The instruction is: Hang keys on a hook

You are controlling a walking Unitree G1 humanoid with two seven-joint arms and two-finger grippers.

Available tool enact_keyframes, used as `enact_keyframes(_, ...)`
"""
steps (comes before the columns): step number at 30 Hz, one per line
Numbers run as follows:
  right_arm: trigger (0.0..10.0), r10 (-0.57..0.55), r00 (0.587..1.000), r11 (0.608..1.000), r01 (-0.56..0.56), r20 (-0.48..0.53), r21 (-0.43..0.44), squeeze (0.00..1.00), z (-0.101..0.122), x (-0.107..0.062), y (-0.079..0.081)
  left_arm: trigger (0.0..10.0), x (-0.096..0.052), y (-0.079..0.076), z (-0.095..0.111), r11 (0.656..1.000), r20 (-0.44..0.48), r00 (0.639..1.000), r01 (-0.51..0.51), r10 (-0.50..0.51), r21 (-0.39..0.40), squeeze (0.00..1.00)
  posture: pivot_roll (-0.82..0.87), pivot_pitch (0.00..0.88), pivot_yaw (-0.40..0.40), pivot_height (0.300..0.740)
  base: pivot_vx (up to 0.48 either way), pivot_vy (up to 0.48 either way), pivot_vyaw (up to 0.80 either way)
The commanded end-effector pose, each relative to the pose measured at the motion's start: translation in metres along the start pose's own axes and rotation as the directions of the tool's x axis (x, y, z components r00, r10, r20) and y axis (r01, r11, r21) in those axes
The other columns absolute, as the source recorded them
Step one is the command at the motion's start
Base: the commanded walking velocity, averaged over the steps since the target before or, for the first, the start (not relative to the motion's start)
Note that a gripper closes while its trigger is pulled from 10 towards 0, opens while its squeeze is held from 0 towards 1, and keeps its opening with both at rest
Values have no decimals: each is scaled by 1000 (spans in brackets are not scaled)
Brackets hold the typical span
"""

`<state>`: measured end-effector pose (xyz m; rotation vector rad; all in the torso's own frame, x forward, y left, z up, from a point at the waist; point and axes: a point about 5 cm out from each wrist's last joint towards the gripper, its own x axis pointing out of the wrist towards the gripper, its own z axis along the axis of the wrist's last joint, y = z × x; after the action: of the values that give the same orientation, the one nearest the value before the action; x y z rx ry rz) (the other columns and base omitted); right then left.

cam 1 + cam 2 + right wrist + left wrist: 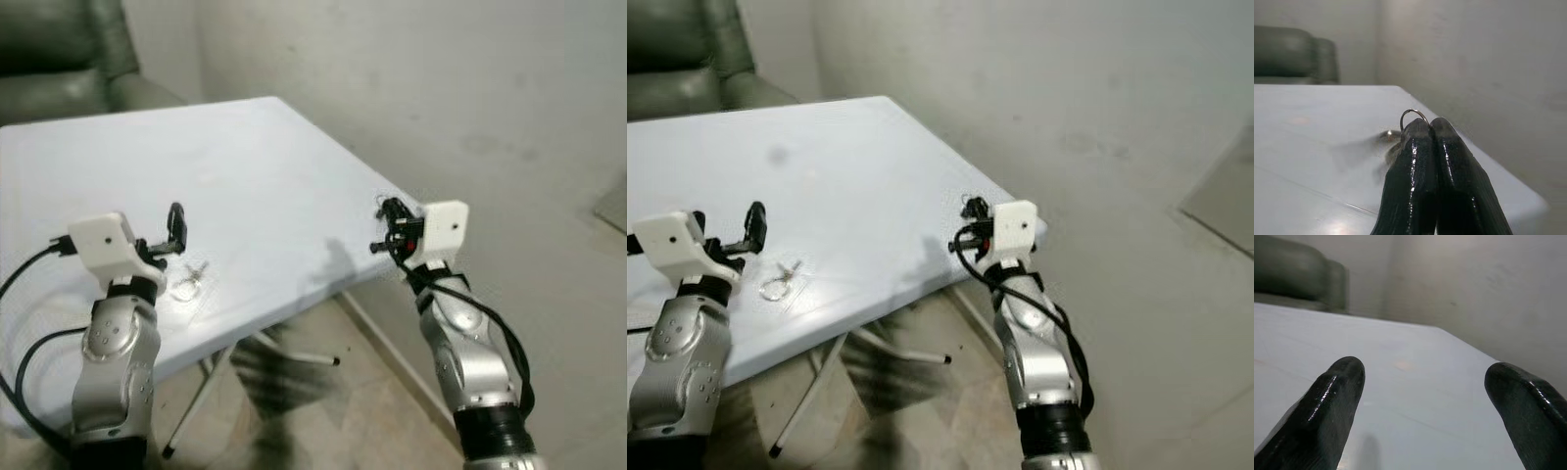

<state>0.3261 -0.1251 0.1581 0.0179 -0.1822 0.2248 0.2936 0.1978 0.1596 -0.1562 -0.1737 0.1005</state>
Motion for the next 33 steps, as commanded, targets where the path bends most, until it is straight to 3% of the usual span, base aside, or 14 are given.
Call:
enact_keyframes(1, 10000, -13, 1000, 1000, 13, 22, 1, 0, 5, 1, -1, 10000, 0, 3, 1, 1000, -7, 1000, -12, 12, 15, 0, -38, 0, -45, 740, 0, 0, -800)
enact_keyframes(9, 10000, -10, 1000, 1000, 10, 22, -2, 0, 5, 1, -1, 10000, 0, 3, 0, 1000, -18, 1000, -12, 12, 12, 0, -38, 0, -46, 740, 0, 0, -789)
enact_keyframes(16, 10000, -5, 1000, 1000, 5, 18, -10, 0, 4, -1, -1, 10000, 0, 0, -3, 1000, -33, 999, -4, 4, 1, 0, -41, 0, -50, 740, 308, 0, -800)
enact_keyframes(33, 10000, 5, 1000, 1000, -5, 11, -17, 0, 3, -3, -1, 10000, -2, -1, -5, 1000, -42, 999, -19, 19, -11, 0, -38, 0, -57, 740, 0, 0, -800)
